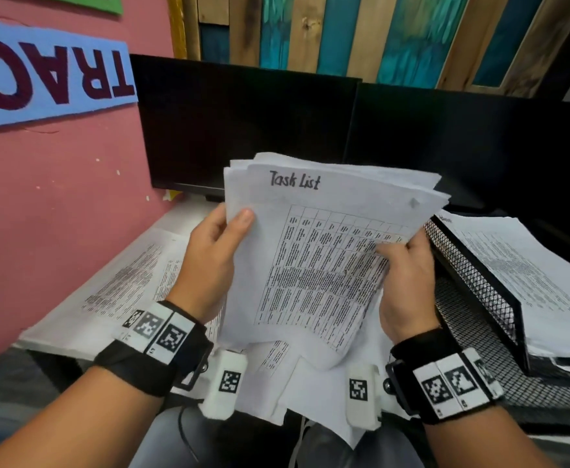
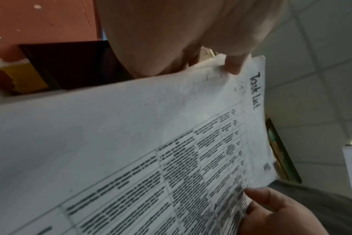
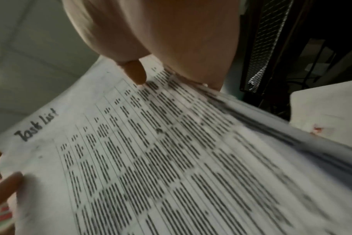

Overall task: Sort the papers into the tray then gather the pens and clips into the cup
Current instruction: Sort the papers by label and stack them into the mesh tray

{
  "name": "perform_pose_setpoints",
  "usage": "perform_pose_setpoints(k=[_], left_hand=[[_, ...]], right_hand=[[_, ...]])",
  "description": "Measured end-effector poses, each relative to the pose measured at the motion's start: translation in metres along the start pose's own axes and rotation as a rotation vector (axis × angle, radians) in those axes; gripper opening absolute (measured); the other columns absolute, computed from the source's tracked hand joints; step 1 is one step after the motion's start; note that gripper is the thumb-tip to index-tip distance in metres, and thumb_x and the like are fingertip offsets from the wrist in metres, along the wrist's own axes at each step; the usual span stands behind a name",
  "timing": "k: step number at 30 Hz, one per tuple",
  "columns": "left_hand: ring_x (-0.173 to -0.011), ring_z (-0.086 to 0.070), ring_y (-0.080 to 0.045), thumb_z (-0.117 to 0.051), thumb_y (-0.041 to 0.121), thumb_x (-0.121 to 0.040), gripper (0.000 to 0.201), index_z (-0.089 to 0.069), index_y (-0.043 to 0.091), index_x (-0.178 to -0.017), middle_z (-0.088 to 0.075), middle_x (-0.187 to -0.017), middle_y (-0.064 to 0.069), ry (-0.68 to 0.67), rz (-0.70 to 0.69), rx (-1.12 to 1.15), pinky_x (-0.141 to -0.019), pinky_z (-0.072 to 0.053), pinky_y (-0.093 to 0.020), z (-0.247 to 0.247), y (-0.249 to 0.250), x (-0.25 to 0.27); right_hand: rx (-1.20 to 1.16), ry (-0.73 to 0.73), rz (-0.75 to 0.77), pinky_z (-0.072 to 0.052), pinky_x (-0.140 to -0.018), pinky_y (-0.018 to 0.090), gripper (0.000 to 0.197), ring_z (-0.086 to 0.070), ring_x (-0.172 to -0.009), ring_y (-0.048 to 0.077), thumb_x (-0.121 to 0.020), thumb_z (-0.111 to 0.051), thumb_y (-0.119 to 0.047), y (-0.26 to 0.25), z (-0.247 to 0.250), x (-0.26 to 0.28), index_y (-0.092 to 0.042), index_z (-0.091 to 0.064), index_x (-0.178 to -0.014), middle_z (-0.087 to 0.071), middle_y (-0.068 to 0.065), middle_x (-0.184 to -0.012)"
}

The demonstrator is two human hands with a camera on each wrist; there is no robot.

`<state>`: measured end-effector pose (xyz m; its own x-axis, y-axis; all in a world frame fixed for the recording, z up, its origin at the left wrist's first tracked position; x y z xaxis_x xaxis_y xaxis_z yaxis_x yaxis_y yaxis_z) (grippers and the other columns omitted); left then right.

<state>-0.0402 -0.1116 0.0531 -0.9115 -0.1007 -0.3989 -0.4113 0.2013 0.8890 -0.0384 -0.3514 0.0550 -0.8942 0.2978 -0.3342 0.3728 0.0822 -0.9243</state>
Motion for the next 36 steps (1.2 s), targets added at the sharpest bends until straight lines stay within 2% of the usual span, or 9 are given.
perform_pose_setpoints(k=[6,12,20,23,25,28,30,33,36], left_hand=[[-0.108,-0.075,-0.012,-0.069,0.046,-0.096,0.02,-0.071,0.035,-0.113,-0.081,-0.11,0.009,0.016,0.172,-0.268,-0.092,-0.058,-0.033,0.001,-0.042,0.018],[-0.097,-0.075,0.001,-0.059,0.035,-0.105,0.013,-0.073,0.036,-0.105,-0.08,-0.1,0.024,0.124,0.2,-0.248,-0.08,-0.055,-0.019,-0.005,-0.047,0.02],[-0.107,-0.074,-0.023,-0.067,0.042,-0.101,0.037,-0.07,0.019,-0.129,-0.079,-0.112,0.001,-0.021,0.455,-0.485,-0.097,-0.059,-0.045,0.014,-0.065,0.021],[-0.106,-0.073,-0.025,-0.067,0.044,-0.1,0.045,-0.068,0.013,-0.133,-0.078,-0.113,-0.002,0.059,0.434,-0.455,-0.099,-0.058,-0.043,0.018,-0.066,0.024],[-0.097,-0.072,-0.041,-0.068,0.047,-0.098,0.058,-0.065,0.0,-0.132,-0.076,-0.105,-0.023,0.125,0.408,-0.388,-0.095,-0.06,-0.04,0.016,-0.062,0.024],[-0.123,-0.05,-0.06,-0.062,0.049,-0.102,0.086,-0.041,-0.027,-0.137,-0.049,-0.137,-0.044,0.085,0.454,-0.404,-0.089,-0.051,-0.042,0.006,-0.05,0.031],[-0.114,-0.059,-0.045,-0.058,0.042,-0.106,0.079,-0.041,-0.028,-0.138,-0.057,-0.123,-0.038,-0.005,0.459,-0.348,-0.093,-0.05,-0.053,-0.004,-0.044,0.037],[-0.095,-0.075,-0.027,-0.052,0.031,-0.11,0.043,-0.064,0.0,-0.138,-0.076,-0.114,-0.004,-0.115,0.448,-0.323,-0.103,-0.054,-0.058,-0.015,-0.05,0.045],[-0.099,-0.08,-0.022,-0.068,0.052,-0.095,0.037,-0.072,0.024,-0.12,-0.083,-0.108,0.006,-0.21,0.429,-0.277,-0.088,-0.064,-0.038,-0.009,-0.052,0.051]], right_hand=[[0.11,-0.032,-0.246,-0.047,-0.114,0.057,0.03,-0.066,-0.123,0.021,-0.095,-0.053,-0.013,0.052,0.005,0.031,-0.028,-0.062,-0.12,-0.072,-0.004,-0.127],[0.059,-0.041,-0.272,-0.047,-0.106,0.03,0.056,-0.062,-0.121,0.0,-0.103,-0.046,0.0,0.056,-0.008,0.036,-0.048,-0.056,-0.128,-0.067,-0.024,-0.129],[0.23,-0.118,-0.489,-0.054,-0.102,0.043,0.043,-0.065,-0.112,0.018,-0.1,-0.048,-0.001,0.088,-0.004,0.032,-0.029,-0.049,-0.131,-0.065,-0.001,-0.133],[0.141,0.019,-0.515,-0.055,-0.101,0.042,0.037,-0.067,-0.11,0.02,-0.097,-0.063,-0.006,0.094,0.004,0.034,-0.024,-0.05,-0.126,-0.068,0.004,-0.125],[0.01,0.109,-0.547,-0.052,-0.089,0.032,0.046,-0.066,-0.106,0.019,-0.097,-0.068,-0.008,0.092,0.008,0.034,-0.025,-0.045,-0.133,-0.069,0.005,-0.123],[-0.213,0.08,-0.655,-0.057,-0.098,0.043,0.053,-0.07,-0.11,0.027,-0.098,-0.07,-0.009,0.084,0.007,0.036,-0.024,-0.046,-0.143,-0.072,0.014,-0.127],[-0.342,0.02,-0.727,-0.062,-0.091,0.046,0.041,-0.072,-0.116,0.031,-0.101,-0.065,-0.008,0.078,0.003,0.039,-0.016,-0.058,-0.14,-0.075,0.014,-0.126],[-0.342,-0.011,-0.72,-0.062,-0.092,0.046,0.032,-0.072,-0.118,0.03,-0.107,-0.055,-0.007,0.075,0.006,0.041,-0.015,-0.065,-0.136,-0.076,0.009,-0.128],[-0.256,0.02,-0.684,-0.061,-0.094,0.045,0.029,-0.074,-0.112,0.028,-0.108,-0.051,-0.006,0.071,0.028,0.045,-0.014,-0.068,-0.131,-0.08,0.006,-0.118]])
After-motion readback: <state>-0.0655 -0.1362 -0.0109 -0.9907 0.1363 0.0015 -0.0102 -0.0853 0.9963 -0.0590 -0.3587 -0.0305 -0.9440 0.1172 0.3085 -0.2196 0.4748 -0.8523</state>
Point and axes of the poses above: each hand's wrist, its own x-axis away from the middle knuckle, its own z-axis out of the back of the hand, y = z × x, the point moved 1 cm from there along -x, towards the middle knuckle
